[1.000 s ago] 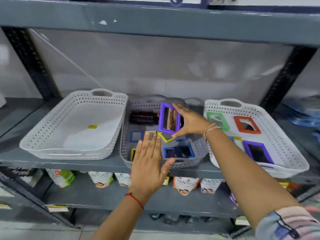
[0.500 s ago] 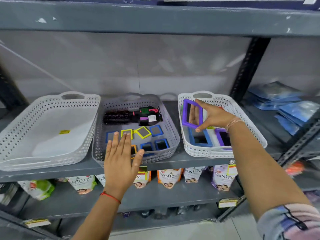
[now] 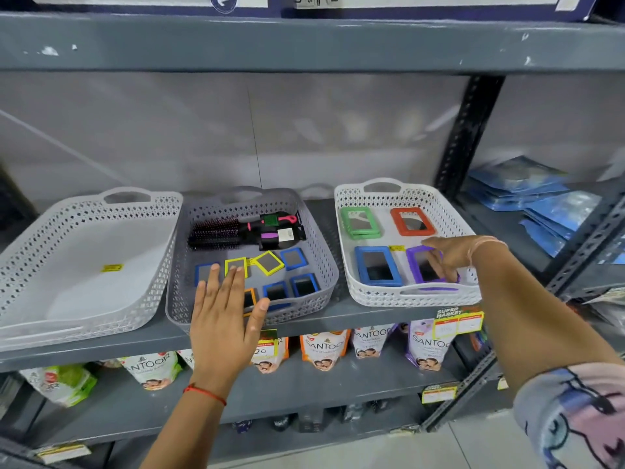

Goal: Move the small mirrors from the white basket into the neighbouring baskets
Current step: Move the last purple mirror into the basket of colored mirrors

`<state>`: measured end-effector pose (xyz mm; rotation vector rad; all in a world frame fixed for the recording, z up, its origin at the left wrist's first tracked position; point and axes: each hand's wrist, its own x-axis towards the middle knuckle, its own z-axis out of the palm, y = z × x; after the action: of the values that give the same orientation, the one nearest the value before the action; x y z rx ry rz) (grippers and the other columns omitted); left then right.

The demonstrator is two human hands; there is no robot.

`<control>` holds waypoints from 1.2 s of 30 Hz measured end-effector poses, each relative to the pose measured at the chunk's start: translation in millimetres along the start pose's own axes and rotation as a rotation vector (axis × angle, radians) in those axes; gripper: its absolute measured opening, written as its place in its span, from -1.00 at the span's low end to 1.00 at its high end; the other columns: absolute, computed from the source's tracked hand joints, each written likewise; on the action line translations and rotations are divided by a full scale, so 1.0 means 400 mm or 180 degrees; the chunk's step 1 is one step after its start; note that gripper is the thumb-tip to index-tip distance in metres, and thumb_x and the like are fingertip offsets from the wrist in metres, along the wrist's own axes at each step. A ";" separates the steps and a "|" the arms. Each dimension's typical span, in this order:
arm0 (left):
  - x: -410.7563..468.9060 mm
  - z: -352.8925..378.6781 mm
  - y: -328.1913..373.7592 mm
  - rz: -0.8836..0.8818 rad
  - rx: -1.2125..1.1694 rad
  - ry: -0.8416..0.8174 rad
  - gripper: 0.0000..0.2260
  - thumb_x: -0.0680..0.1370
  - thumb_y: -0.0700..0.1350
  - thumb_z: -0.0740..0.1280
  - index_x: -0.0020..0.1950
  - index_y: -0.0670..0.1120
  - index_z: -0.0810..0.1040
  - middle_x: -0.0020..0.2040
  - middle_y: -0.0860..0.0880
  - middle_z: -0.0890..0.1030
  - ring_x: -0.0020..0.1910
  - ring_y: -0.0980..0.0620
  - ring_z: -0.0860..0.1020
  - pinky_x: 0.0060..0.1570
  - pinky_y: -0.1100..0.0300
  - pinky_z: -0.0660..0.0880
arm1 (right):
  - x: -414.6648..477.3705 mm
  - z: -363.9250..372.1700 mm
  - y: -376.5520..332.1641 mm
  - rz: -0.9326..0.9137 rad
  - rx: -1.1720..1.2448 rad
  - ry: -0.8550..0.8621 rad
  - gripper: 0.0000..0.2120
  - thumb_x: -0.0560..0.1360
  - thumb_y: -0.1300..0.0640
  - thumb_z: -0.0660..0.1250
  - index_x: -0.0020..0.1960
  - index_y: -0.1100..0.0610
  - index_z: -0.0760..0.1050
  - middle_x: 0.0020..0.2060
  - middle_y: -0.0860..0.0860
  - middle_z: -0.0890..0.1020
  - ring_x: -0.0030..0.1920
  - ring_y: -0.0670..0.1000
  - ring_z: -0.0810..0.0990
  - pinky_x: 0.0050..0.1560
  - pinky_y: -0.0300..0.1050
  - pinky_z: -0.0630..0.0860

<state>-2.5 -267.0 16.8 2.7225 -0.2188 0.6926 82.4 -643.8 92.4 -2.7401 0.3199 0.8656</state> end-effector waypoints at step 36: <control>0.001 0.005 -0.003 0.0067 0.0088 -0.0034 -0.28 0.56 0.25 -0.16 0.32 -0.31 0.38 0.26 -0.29 0.47 0.38 -0.20 0.24 0.36 -0.01 0.02 | -0.009 0.085 -0.045 0.0675 0.0516 0.1261 -0.19 0.28 -0.05 0.47 0.34 0.26 0.17 0.18 0.17 0.51 0.15 0.19 0.51 -0.02 -0.05 0.44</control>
<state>-1.0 -266.7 15.0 2.7543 -0.2423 0.6920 66.4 -616.0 70.6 -2.7396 0.7312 0.3127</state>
